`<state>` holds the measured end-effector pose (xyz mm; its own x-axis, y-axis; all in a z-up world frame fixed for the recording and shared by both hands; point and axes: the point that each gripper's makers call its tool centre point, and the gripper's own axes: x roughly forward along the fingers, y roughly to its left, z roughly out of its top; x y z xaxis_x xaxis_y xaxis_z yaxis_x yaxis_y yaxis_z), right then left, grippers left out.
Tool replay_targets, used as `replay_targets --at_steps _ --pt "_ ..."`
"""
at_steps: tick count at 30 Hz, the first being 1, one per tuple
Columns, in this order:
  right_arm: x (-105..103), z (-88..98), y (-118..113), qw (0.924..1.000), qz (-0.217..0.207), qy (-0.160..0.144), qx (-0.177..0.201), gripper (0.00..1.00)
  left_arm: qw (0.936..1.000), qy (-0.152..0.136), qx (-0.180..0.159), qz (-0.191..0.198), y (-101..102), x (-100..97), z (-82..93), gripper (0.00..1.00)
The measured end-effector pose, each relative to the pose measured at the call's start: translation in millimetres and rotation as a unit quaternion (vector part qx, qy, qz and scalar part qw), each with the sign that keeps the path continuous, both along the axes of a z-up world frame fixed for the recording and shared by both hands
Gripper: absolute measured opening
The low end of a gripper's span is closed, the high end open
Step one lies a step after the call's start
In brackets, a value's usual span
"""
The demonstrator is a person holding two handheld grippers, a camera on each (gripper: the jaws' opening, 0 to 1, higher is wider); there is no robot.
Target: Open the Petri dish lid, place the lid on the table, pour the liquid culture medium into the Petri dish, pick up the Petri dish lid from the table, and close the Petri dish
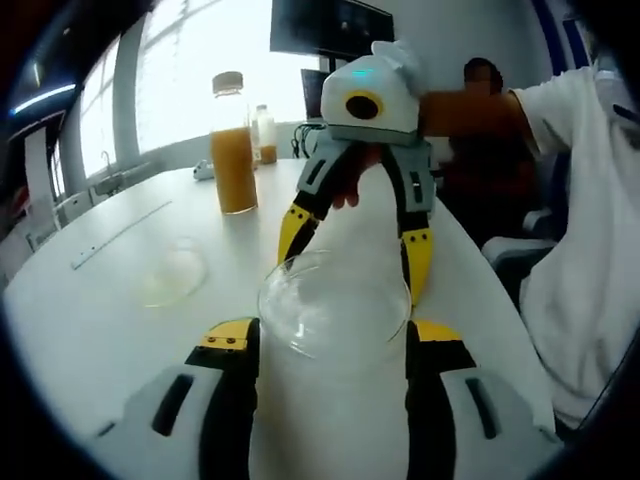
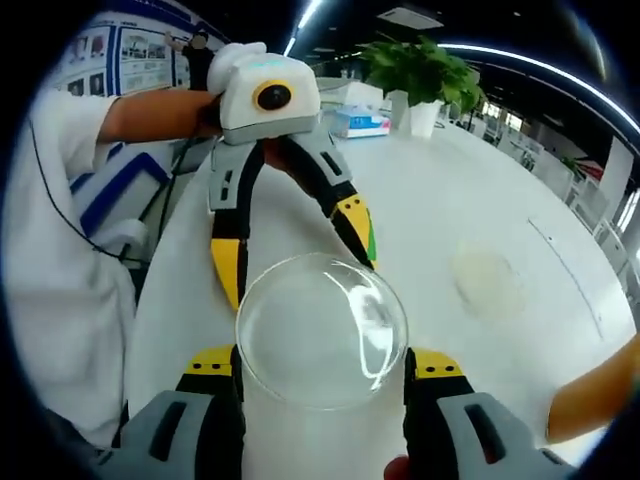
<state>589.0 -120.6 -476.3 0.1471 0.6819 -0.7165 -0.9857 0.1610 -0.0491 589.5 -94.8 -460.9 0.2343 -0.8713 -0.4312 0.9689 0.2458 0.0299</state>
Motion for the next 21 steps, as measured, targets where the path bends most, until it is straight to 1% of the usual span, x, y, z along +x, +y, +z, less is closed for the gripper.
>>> replay_targets --at_steps 2,5,9,11,13,14,15,16,19,20,21 --pt "-2 -1.6 -1 0.9999 -0.008 0.01 0.002 0.6 1.0 -0.002 0.001 -0.005 0 -3.2 -0.1 0.52" --pt "-2 -1.5 1 0.9999 -0.005 0.007 0.006 0.6 1.0 -0.003 -0.007 -0.003 0 -0.8 2.9 0.53" --pt "1 -0.9 -2 0.9999 -0.009 0.006 0.002 0.63 0.9996 -0.01 -0.024 0.006 1 -0.6 14.4 0.53" --pt "0 3.0 -4 0.9998 -0.01 0.012 0.011 0.64 0.9994 -0.014 -0.029 0.012 3 -0.8 19.4 0.53" --pt "-1 7.7 -6 0.9996 -0.011 0.016 0.022 0.66 0.9987 -0.026 -0.03 0.031 6 2.3 25.0 0.53" --pt "0 9.4 -6 0.9995 -0.012 0.015 0.025 0.67 0.9981 -0.028 -0.039 0.039 7 2.4 29.7 0.53" --pt "2 12.0 -7 0.9994 -0.014 0.011 0.029 0.67 0.9971 -0.031 -0.046 0.052 8 5.1 34.6 0.54" --pt "8 18.5 -7 0.9988 -0.026 -0.003 0.04 0.67 0.9952 -0.039 -0.054 0.072 11 9.6 40.7 0.54" --pt "16 35.1 -8 0.9958 -0.05 -0.014 0.075 0.67 0.9917 -0.052 -0.066 0.097 16 13.2 51.3 0.54" --pt "21 43.8 -9 0.9936 -0.061 -0.026 0.091 0.67 0.9902 -0.059 -0.072 0.104 17 14.0 55.7 0.54" --pt "22 46.8 -10 0.9929 -0.065 -0.029 0.096 0.66 0.989 -0.062 -0.073 0.112 19 15.2 58.4 0.54"
